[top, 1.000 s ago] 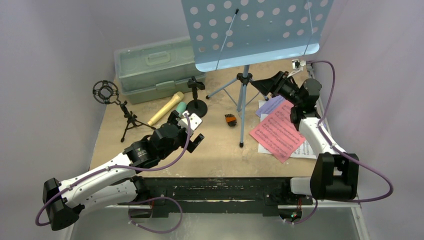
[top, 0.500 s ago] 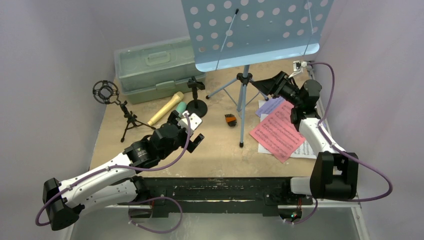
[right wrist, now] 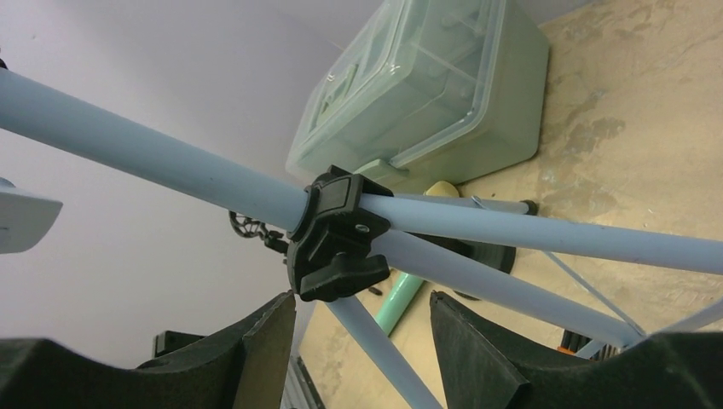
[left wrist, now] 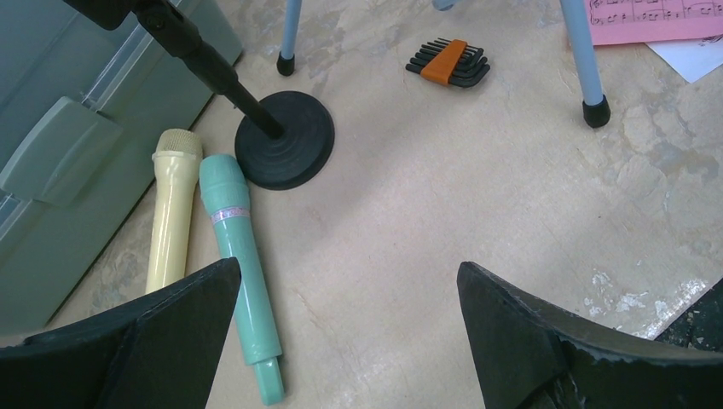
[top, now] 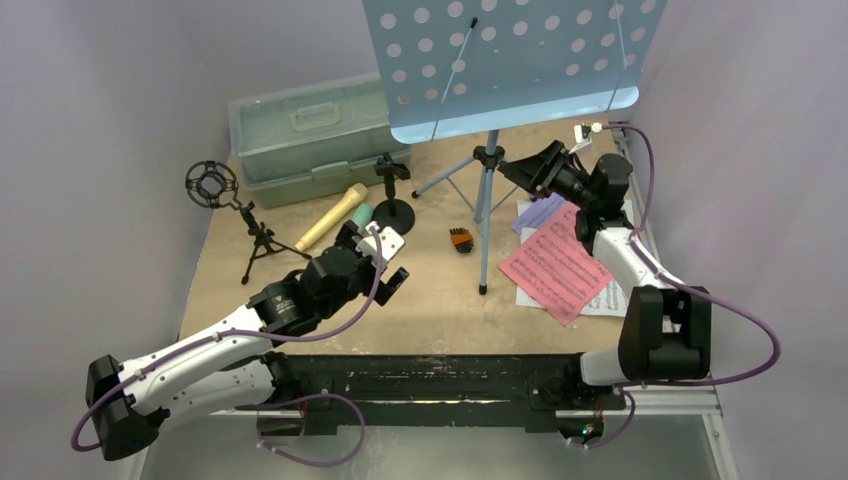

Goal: Pack up the instrument practice props
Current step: Unscrew the knob on the music stand.

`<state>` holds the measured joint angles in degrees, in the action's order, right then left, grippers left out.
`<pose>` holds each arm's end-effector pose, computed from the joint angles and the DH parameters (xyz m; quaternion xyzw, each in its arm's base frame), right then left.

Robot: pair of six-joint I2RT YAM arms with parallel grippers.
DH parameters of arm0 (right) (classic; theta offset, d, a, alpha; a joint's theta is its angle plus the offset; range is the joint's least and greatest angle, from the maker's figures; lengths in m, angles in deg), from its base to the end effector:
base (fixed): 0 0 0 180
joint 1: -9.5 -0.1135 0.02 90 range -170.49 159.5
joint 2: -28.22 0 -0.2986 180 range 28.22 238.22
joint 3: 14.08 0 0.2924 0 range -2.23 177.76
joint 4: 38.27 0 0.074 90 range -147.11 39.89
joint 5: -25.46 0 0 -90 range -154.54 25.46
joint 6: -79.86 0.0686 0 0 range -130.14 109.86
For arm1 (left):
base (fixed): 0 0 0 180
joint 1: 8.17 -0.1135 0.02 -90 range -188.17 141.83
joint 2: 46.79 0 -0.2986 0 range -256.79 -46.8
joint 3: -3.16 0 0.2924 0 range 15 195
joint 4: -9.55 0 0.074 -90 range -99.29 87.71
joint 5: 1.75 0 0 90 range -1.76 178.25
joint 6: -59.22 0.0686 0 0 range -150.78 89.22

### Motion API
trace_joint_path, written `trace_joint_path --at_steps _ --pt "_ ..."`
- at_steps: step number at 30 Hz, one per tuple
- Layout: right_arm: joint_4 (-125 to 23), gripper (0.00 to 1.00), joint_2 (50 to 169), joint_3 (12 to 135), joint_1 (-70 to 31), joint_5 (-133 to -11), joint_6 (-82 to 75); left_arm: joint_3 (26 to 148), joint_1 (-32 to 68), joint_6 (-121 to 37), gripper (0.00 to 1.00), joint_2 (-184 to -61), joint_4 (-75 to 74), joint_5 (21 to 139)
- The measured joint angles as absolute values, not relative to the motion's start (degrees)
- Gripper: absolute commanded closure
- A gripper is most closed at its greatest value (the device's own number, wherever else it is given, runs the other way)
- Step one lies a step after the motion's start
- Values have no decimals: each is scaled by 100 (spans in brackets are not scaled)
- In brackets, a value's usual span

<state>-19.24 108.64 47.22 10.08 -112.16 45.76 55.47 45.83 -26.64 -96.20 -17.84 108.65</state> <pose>0.3673 0.0470 0.3120 0.0551 0.7053 0.5531 0.4399 0.1625 -0.1830 0.2977 0.3184 0.7700 -0.0894 0.5457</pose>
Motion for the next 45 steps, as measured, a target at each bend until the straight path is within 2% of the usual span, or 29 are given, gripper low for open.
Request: trace_joint_path --at_steps 6,9,14,25,28,36,45 --pt "-1666 37 10952 4805 1008 -11303 4998 5547 4580 -2664 1 -9638 -1786 10871" --pt "-1574 40 10967 4835 1008 -11334 5142 5547 4583 -2664 1 -9644 -1786 10885" --pt "-1520 51 11078 4914 1008 -11353 5271 5547 4583 -2664 1 -9644 -1786 10893" --pt "-1500 84 11146 4921 1002 -11454 5134 5547 4583 -2664 1 -9646 -1786 10906" --pt "-1566 90 11146 4938 991 -11506 4880 5547 4583 -2664 1 -9646 -1786 10906" --pt "-2114 98 11052 5168 960 -11526 3134 5547 4583 -2664 1 -9646 -1786 10906" --pt "-2820 97 10646 5216 766 -11183 375 5547 4578 -2664 1 -9651 -1786 10906"
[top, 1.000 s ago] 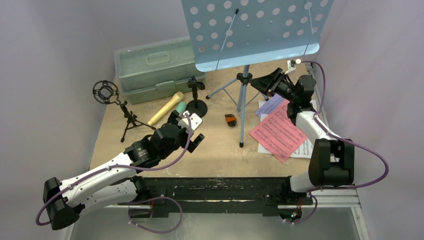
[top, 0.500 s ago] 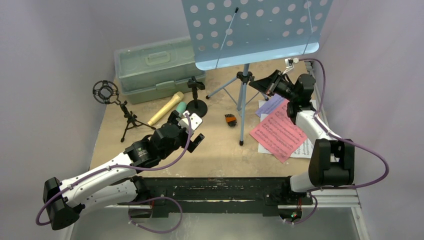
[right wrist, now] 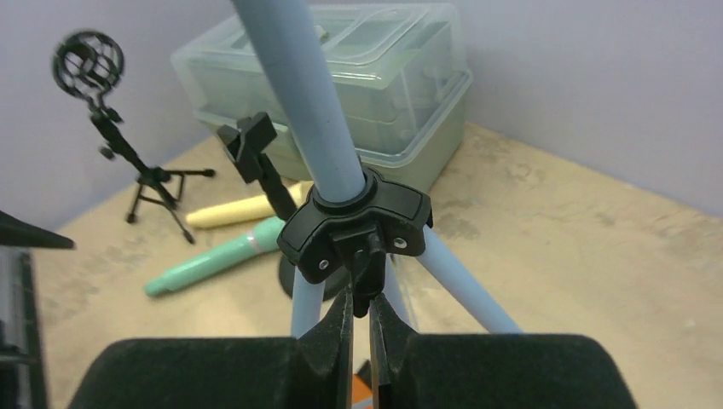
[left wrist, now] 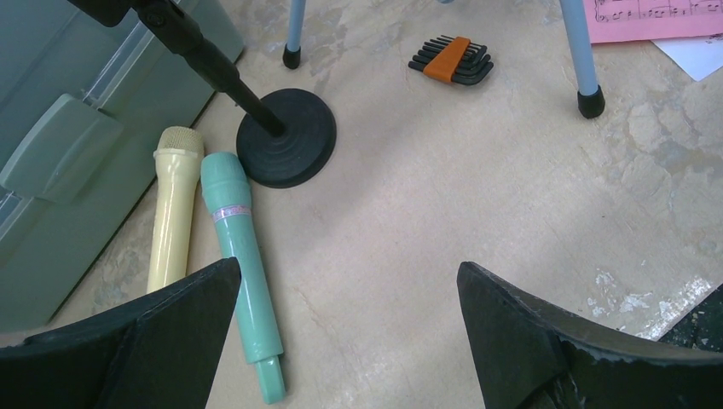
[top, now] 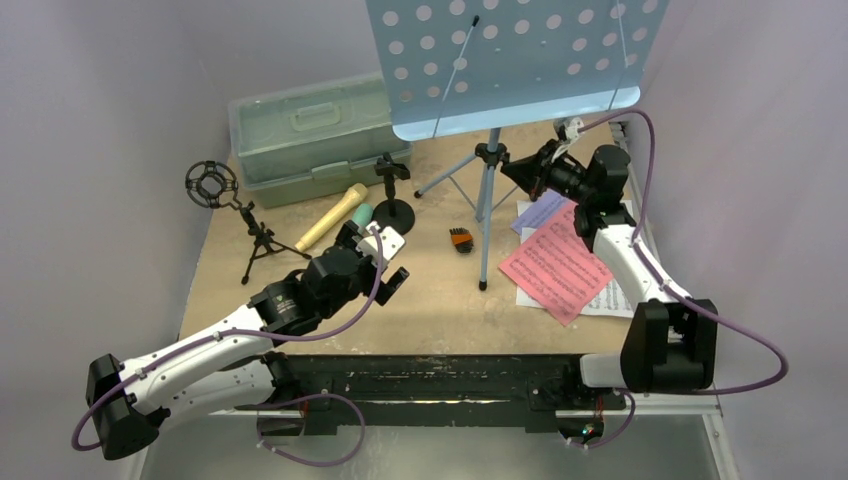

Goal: Pack up the instrument practice props
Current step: Unscrew the knob on the music stand.

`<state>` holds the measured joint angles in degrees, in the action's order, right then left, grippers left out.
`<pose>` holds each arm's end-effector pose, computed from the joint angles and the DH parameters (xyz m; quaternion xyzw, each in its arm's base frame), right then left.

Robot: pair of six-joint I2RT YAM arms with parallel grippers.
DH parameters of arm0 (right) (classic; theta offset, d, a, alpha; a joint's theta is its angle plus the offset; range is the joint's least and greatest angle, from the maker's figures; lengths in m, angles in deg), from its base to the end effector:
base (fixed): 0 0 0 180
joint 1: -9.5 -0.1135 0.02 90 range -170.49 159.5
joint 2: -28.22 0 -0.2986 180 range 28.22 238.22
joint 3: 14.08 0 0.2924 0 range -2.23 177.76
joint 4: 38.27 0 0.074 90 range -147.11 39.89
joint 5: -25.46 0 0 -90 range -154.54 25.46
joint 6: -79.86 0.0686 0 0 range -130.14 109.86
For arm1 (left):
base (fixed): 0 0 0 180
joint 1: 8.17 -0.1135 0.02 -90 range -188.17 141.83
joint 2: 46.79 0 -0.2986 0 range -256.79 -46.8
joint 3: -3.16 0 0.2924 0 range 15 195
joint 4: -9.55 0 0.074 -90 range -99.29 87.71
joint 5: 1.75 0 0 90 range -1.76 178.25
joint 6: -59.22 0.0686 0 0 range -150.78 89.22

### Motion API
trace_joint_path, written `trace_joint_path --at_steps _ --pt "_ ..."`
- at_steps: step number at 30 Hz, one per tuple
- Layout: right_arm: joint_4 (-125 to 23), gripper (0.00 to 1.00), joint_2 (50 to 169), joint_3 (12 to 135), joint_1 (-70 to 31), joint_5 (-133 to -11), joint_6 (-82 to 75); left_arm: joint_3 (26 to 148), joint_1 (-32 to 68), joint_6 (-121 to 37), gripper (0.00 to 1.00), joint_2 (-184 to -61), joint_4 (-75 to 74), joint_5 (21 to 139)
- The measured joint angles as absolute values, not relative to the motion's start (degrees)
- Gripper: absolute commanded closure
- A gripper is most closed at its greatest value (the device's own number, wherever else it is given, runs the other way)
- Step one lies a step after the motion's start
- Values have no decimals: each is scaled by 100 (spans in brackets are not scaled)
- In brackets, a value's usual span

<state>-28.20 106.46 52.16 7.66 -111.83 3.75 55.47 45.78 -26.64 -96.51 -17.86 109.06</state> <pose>0.3638 0.0621 0.3410 -0.2081 0.6842 0.3728 0.5913 0.1635 -0.1833 0.2965 0.3173 0.7717 -0.0851 0.5446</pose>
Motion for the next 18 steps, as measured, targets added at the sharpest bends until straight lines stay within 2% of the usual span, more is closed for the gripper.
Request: trace_joint_path --at_steps 5,7,9,13,18 --pt "-3017 95 10386 5106 648 -11006 -1082 5547 4578 -2664 1 -9681 -1786 10906" --pt "-3152 91 10265 5078 569 -10885 -1629 5547 4578 -2664 1 -9684 -1786 10906" --pt "-3303 81 10163 5076 493 -10748 -2077 5547 4578 -2664 1 -9690 -1786 10906" --pt "-3456 55 10066 5076 416 -10536 -2591 5547 4578 -2664 1 -9697 -1786 10906" --pt "-3609 39 9889 5078 425 -10402 -2562 5547 4578 -2662 1 -9697 -1786 10906"
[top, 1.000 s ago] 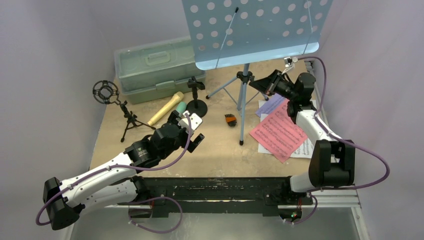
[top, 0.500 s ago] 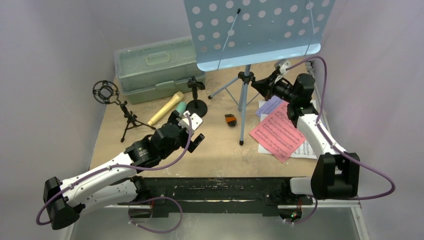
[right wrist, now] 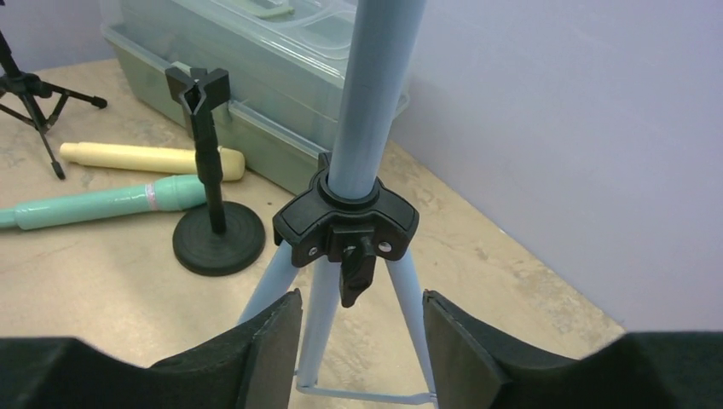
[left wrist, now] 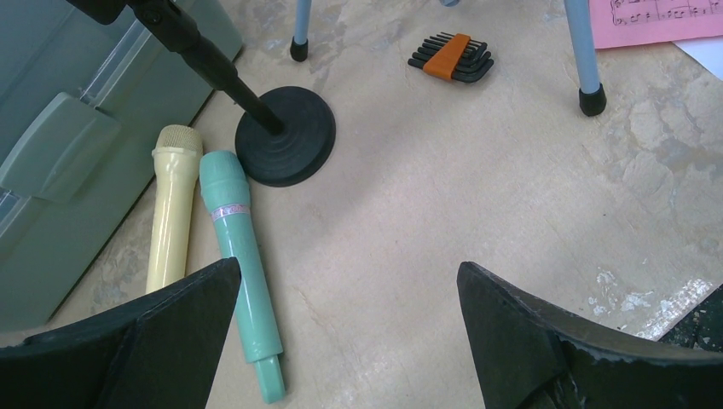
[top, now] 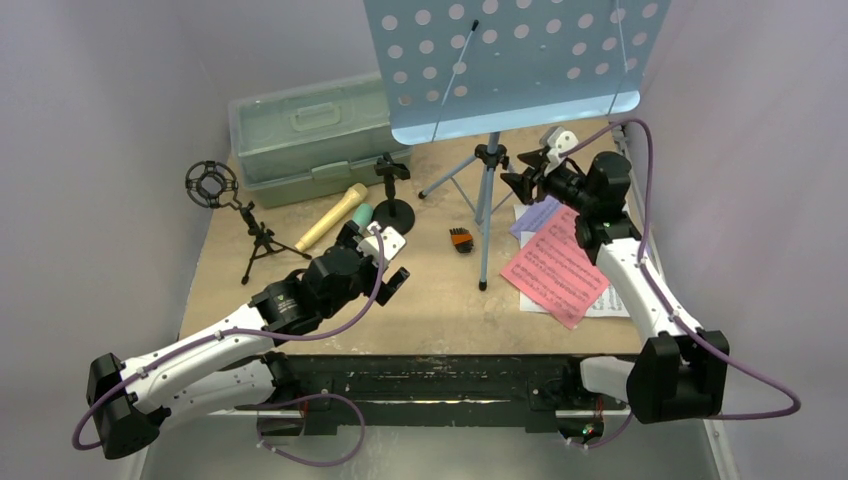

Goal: Pack up the instrument practice props
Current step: Unscrew the knob on the music stand.

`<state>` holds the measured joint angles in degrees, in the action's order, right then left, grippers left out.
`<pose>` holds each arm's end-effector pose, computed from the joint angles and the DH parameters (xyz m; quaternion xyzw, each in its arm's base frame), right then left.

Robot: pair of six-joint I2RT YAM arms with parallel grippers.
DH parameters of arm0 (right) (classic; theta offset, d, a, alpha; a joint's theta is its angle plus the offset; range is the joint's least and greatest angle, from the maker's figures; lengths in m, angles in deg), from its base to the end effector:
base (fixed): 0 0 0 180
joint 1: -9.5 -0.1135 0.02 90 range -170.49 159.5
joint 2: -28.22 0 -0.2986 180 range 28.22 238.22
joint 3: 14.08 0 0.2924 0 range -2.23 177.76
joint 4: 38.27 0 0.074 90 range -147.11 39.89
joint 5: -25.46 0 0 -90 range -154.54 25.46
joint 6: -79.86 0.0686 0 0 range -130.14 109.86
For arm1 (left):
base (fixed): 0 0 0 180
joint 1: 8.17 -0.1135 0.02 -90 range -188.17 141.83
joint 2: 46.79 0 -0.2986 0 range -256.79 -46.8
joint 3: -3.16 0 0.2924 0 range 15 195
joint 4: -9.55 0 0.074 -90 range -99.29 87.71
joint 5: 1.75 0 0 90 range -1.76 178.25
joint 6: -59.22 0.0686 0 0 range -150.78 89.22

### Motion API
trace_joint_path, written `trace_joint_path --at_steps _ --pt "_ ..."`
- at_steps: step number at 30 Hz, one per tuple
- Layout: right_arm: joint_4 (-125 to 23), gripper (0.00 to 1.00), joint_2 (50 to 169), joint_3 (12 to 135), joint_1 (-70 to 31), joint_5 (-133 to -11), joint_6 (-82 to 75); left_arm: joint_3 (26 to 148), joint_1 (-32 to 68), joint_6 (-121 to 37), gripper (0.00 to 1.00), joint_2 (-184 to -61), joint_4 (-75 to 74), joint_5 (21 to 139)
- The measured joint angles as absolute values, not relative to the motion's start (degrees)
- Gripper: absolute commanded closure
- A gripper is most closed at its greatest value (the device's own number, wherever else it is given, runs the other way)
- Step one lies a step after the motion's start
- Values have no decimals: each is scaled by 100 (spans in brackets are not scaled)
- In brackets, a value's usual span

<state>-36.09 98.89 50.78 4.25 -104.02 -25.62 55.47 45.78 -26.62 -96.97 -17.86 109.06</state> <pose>0.3333 0.0744 0.3576 -0.3508 0.6335 0.1879 0.6635 0.1644 -0.1845 0.2947 0.3190 0.7732 -0.0832 0.5417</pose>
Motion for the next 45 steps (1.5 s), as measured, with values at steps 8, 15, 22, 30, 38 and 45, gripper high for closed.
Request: trace_joint_path --at_steps 8,15,22,30,38,45 --pt "-3777 27 9264 4851 431 -10317 -1996 5547 4578 -2662 1 -9692 -1786 10906" --pt "-4112 9 8733 4422 497 -10660 -1721 5547 4578 -2662 1 -9690 -1786 10904" --pt "-4654 4 8456 4223 801 -11093 -1721 5547 4578 -2664 1 -9675 -1786 10904" --pt "-4702 4 8517 4223 1384 -12015 -1187 5547 4578 -2664 1 -9666 -1786 10904" --pt "-4475 4 8748 4221 1592 -12592 -477 5547 4578 -2664 1 -9653 -1786 10904" --pt "-4459 4 8987 4256 1592 -12809 85 5547 4578 -2664 1 -9649 -1786 10904"
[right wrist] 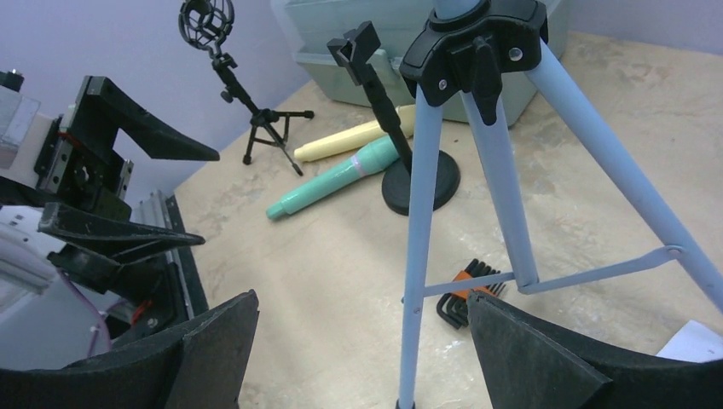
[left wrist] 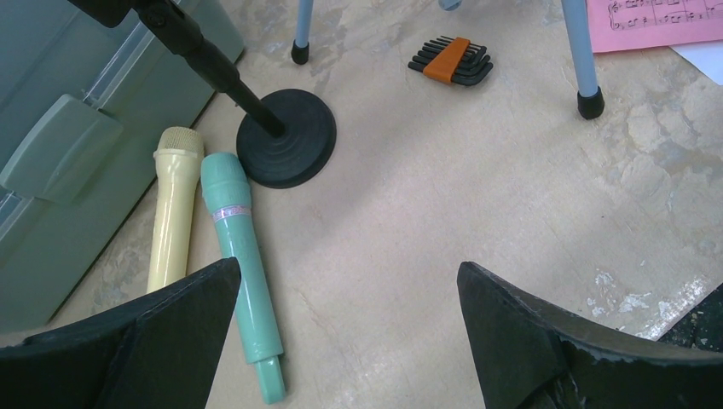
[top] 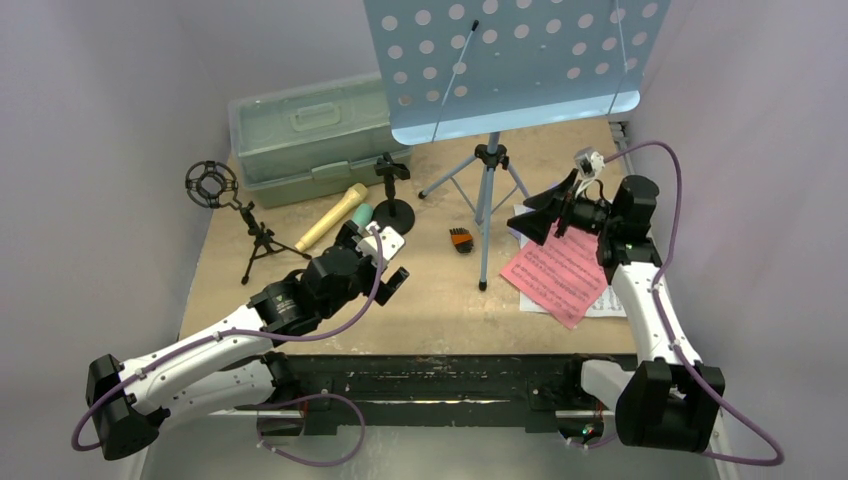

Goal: Pack up the instrument practice props
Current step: Unscrew the knob on the music stand.

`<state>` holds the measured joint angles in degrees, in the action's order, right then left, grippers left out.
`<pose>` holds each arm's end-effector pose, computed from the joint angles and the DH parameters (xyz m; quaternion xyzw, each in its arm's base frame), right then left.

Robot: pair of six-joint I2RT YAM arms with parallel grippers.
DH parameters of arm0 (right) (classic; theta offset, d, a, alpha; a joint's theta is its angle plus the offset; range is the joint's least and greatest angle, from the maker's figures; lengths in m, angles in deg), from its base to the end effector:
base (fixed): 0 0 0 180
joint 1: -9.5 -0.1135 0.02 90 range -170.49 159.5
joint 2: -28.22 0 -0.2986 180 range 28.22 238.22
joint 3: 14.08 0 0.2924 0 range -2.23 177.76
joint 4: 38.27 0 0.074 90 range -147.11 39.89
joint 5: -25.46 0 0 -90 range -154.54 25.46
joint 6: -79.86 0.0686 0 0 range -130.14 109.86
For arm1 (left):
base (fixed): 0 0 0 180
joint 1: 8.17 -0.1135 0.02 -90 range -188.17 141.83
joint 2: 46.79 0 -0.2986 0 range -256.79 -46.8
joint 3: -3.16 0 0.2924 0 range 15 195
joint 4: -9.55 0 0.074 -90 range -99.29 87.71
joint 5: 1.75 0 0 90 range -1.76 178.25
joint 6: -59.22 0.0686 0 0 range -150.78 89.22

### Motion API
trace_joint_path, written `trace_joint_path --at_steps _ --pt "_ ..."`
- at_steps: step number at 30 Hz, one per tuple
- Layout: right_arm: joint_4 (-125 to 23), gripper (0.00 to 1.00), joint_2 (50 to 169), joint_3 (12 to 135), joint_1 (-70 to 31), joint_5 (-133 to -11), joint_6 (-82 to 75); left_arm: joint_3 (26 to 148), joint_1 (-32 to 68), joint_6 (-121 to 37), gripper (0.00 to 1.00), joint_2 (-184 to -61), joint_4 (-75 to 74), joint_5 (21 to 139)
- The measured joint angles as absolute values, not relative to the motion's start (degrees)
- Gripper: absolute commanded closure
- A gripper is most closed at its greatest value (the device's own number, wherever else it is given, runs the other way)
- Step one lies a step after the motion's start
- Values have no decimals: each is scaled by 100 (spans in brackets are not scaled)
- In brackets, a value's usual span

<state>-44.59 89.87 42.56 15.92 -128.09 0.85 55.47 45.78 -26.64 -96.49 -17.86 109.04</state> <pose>0.2772 0.0306 0.3302 -0.2304 0.7005 0.4284 0.5222 0.1635 -0.1832 0.2966 0.3173 0.7716 -0.0853 0.5447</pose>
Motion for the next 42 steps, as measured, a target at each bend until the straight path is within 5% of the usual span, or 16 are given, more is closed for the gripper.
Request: trace_joint_path --at_steps 33,42 --pt "-3439 12 9749 4586 1596 -12201 4541 5547 4572 -2664 1 -9649 -1786 10904" --pt "-3253 21 9758 4674 1583 -11633 4063 5547 4572 -2664 1 -9655 -1786 10904"
